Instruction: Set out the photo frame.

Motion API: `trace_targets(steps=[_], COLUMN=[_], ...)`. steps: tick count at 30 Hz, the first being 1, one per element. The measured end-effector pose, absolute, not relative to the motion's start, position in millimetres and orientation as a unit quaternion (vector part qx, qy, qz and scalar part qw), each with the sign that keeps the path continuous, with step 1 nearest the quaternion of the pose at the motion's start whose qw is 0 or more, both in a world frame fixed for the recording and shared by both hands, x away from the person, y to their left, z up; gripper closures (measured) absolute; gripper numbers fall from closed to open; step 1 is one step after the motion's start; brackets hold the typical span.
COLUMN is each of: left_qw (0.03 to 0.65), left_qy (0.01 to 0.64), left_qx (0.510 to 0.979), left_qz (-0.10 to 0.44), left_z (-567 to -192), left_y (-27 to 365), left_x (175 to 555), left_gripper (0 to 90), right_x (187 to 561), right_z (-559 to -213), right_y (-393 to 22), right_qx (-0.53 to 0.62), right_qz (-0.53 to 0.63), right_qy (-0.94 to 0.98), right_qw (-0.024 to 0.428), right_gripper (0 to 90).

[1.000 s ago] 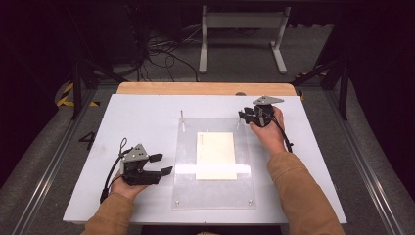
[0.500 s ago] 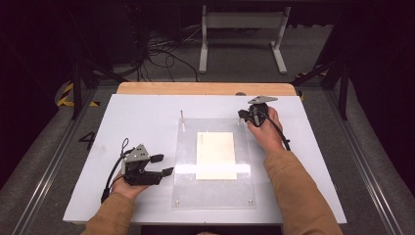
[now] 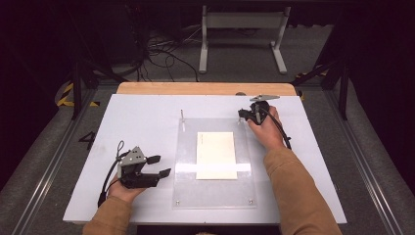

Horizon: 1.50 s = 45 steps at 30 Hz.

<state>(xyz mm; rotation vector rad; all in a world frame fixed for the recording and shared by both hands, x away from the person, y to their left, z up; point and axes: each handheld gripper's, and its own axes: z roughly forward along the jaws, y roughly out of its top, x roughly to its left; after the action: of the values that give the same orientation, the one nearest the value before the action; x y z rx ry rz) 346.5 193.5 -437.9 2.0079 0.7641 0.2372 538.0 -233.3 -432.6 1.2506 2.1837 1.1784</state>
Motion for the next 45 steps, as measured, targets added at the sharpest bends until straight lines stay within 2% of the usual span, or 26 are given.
trace_targets(steps=[8,16,22,26,31,38,45], left_qw=[0.47,0.469,0.456,0.453,0.45,0.484,0.51], left_qy=[0.325,0.323,0.305,0.284,0.274,0.233,0.188], left_qx=[0.814,0.814,0.828,0.836,0.837,0.819,0.81], left_qz=[0.104,0.109,0.115,0.127,0.146,0.2,0.222], left_z=[-439,-439,-441,-444,-444,-432,-425], left_y=[203,206,203,201,198,186,172], left_x=[343,342,342,343,343,338,336], left_gripper=[34.8,32.6,30.0,21.6,15.9,11.8,11.3], right_x=[548,555,560,565,569,570,569], right_z=[-436,-440,-444,-447,-449,-450,-450], right_y=[-239,-243,-247,-249,-248,-249,-248], right_qx=[0.467,0.467,0.474,0.484,0.495,0.495,0.495], right_qz=[0.432,0.45,0.464,0.475,0.476,0.48,0.478], right_qy=[0.76,0.753,0.742,0.731,0.723,0.721,0.723], right_qw=[0.133,0.113,0.095,0.078,0.073,0.068,0.066], right_gripper=[84.6,84.7,84.7,84.7,85.2,85.1,84.7])
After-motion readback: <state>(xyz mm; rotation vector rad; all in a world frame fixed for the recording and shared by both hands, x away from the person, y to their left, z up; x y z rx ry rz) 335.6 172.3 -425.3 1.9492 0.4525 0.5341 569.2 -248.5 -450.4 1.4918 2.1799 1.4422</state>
